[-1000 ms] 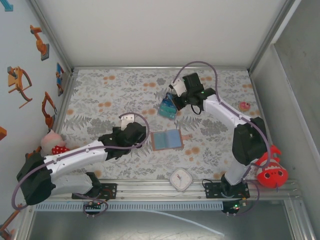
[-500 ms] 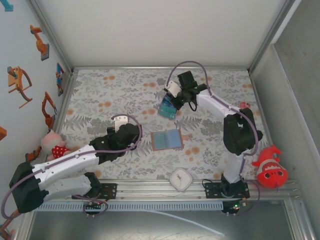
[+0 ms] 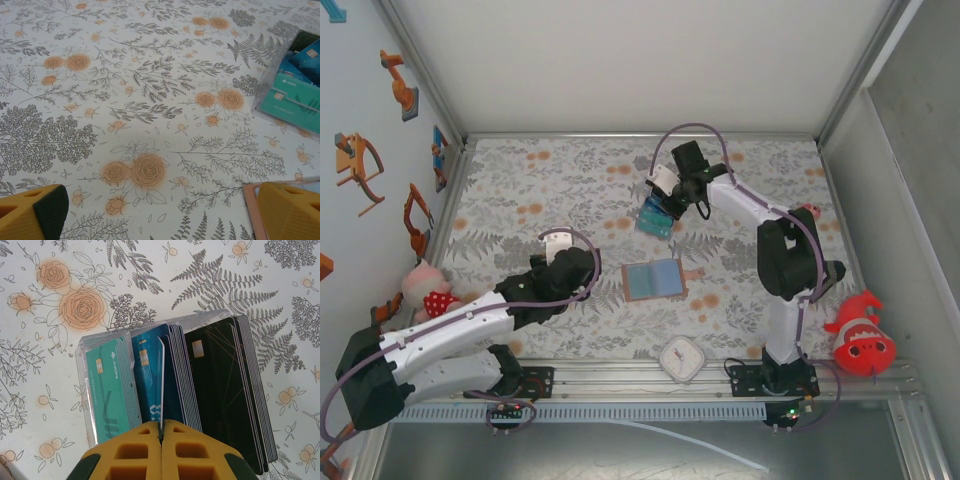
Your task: Take the credit cards out of the card holder
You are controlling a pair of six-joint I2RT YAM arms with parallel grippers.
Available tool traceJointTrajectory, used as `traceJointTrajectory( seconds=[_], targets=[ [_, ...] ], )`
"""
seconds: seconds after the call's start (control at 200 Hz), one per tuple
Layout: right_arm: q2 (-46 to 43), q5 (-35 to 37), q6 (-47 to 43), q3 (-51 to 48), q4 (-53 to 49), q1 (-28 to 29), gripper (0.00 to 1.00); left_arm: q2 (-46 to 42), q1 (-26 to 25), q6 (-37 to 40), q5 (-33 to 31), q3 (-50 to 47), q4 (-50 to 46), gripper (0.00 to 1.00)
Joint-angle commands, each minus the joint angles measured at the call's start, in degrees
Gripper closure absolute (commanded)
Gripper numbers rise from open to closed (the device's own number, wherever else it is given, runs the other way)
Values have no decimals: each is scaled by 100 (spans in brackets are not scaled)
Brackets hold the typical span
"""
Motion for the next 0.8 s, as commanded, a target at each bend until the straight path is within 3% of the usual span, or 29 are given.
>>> traceJointTrajectory(
  seconds=[0.0,0.095,0.305,0.491,0.796],
  targets=[
    [183,1,-161,227,-257,-41,100,-87,48,56,-118,-63,-102,3],
    [267,33,-173,315,-369,-41,100,-73,59,57,-118,-55,-106,3],
    [312,171,-83,428,-476,-42,81,-20,59,57,-118,-22,-124,3],
    [74,177,149,408,-424,-42,72,-16,68,63,-118,-20,-98,3],
    [-758,38,922,-222,57,-33,71,-30,92,-31,-170,-12,-98,3]
  ],
)
